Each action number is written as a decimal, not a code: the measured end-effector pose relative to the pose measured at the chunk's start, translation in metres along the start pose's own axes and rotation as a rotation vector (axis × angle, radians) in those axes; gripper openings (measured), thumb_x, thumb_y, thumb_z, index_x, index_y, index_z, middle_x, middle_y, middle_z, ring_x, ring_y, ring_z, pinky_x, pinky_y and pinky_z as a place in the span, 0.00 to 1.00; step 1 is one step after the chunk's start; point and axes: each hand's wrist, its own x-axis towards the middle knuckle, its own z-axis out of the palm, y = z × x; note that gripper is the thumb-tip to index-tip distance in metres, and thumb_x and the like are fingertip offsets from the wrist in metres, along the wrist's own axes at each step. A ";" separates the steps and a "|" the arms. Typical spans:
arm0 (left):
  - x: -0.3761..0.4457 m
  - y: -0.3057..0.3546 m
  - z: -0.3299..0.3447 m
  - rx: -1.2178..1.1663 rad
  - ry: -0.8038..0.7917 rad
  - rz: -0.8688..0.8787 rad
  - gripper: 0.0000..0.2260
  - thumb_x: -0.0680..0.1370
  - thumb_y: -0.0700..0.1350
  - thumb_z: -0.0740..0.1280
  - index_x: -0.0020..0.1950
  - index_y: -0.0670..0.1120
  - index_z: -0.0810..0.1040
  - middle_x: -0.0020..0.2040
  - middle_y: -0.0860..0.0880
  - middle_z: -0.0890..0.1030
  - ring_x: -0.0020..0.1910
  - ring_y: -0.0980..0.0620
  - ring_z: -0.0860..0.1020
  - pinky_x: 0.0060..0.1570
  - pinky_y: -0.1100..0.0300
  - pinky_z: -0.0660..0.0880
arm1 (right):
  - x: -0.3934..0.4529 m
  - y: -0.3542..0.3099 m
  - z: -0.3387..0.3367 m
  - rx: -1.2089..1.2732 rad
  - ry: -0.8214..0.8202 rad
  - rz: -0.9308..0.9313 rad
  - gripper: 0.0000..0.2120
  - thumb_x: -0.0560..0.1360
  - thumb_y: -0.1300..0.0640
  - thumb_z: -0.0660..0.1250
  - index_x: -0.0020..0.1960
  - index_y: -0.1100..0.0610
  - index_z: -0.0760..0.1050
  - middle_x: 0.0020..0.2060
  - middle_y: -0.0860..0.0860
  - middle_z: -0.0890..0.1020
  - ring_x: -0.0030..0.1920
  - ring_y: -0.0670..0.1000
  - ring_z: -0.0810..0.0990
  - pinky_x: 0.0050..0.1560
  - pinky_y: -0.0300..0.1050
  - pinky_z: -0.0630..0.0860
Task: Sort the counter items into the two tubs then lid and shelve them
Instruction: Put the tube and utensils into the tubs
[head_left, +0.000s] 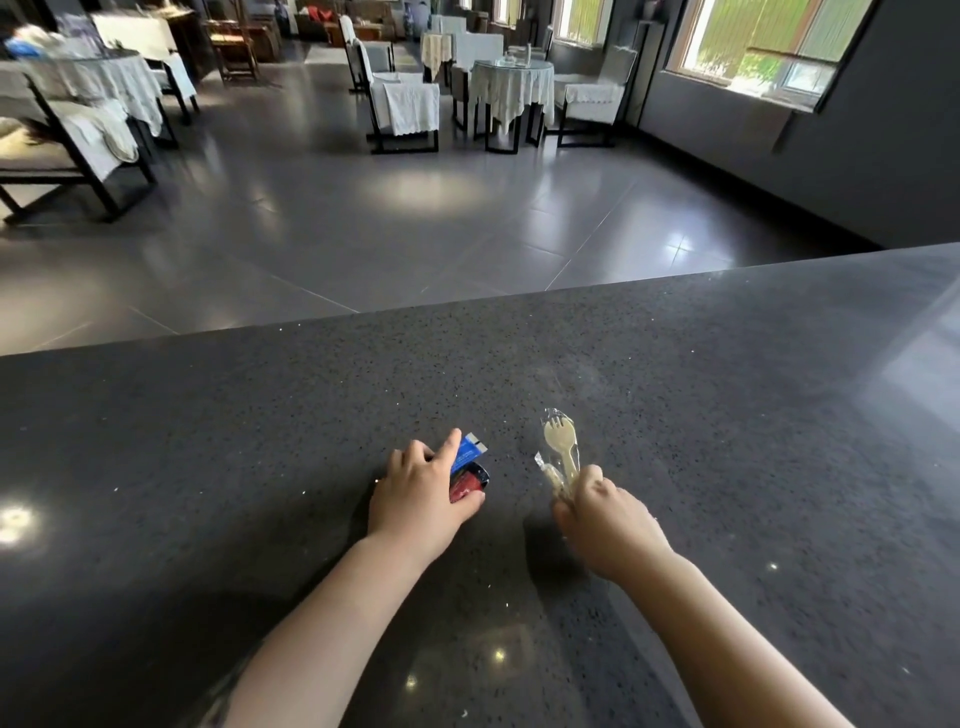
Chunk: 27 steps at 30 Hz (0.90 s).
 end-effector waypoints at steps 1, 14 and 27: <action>-0.003 -0.001 -0.002 0.015 -0.024 -0.003 0.36 0.74 0.64 0.62 0.77 0.56 0.51 0.63 0.47 0.67 0.62 0.47 0.66 0.58 0.53 0.70 | -0.004 -0.002 0.001 0.022 -0.023 0.001 0.13 0.80 0.48 0.55 0.50 0.59 0.61 0.51 0.58 0.78 0.52 0.60 0.77 0.43 0.48 0.69; -0.125 -0.062 -0.025 0.060 -0.016 -0.194 0.28 0.74 0.62 0.62 0.68 0.50 0.60 0.59 0.45 0.70 0.60 0.46 0.70 0.54 0.54 0.70 | -0.091 -0.041 0.028 0.085 -0.087 -0.173 0.13 0.79 0.48 0.56 0.46 0.57 0.59 0.42 0.55 0.76 0.42 0.58 0.74 0.40 0.48 0.68; -0.307 -0.205 -0.088 -0.042 0.287 -0.539 0.26 0.73 0.62 0.64 0.66 0.50 0.65 0.54 0.47 0.73 0.55 0.46 0.72 0.51 0.54 0.73 | -0.172 -0.211 0.098 -0.079 -0.233 -0.672 0.11 0.78 0.49 0.57 0.48 0.56 0.60 0.41 0.51 0.73 0.42 0.55 0.71 0.39 0.47 0.66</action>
